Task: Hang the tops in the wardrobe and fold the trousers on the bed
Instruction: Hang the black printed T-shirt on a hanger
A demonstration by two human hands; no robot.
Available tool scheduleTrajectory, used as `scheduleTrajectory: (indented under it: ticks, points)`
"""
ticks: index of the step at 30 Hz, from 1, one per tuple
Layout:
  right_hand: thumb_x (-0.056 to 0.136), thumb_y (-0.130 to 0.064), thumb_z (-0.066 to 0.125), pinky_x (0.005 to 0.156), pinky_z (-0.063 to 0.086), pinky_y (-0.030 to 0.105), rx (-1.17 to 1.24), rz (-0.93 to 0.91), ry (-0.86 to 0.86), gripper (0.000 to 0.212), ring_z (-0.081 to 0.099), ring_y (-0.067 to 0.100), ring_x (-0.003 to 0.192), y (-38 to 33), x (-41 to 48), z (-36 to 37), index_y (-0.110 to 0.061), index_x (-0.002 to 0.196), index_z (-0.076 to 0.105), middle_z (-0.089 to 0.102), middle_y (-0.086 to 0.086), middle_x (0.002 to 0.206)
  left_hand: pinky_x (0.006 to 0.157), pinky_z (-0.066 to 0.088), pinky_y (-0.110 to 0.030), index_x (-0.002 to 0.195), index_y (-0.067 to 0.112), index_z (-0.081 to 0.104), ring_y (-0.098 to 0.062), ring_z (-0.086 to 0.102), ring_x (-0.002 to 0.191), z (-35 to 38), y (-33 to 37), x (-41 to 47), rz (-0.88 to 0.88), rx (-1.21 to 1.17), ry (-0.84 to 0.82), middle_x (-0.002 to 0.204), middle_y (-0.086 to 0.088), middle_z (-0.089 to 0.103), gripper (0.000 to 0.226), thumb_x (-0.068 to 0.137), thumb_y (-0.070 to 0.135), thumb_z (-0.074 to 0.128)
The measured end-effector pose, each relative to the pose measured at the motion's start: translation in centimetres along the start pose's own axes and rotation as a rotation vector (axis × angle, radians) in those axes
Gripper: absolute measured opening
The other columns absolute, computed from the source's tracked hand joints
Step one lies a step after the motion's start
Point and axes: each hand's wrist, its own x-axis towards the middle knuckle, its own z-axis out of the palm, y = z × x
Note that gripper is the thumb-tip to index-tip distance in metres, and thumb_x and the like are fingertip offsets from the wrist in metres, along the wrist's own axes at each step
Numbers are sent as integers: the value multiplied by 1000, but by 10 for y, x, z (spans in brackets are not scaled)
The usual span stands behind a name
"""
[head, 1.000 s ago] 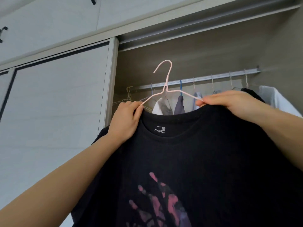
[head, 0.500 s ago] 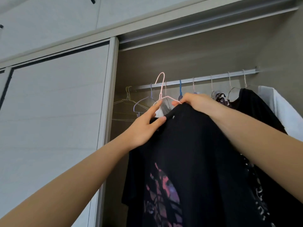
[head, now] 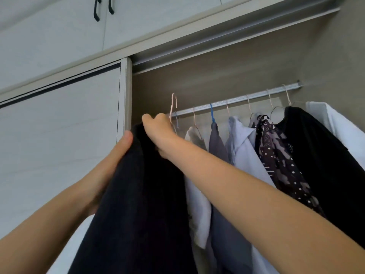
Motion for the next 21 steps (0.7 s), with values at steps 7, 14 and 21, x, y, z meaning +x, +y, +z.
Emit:
scheduleTrajectory:
  ticks: [7,14,21]
  points:
    - [100,-19,40,107,34,46,-238,-138,111,44,43,38,124,-4,33,34,10,133,41,43,24,135,68,51,-16,118,40,54,3,69,84,-52,-25,0,3,841,316,95,25,71,62,77,-5,67]
    - [95,-17,55,104,40,51,-340,-115,157,51,41,37,129,24,74,44,8,137,38,42,22,138,68,48,-14,124,38,48,1,65,88,-56,-71,36,68,915,395,102,16,66,57,83,-1,58]
    - [98,-16,50,102,39,40,-528,-180,198,49,43,35,128,68,126,30,10,137,36,43,23,138,69,46,-11,122,31,54,0,62,93,-66,-119,72,117,998,455,103,16,66,41,94,1,52]
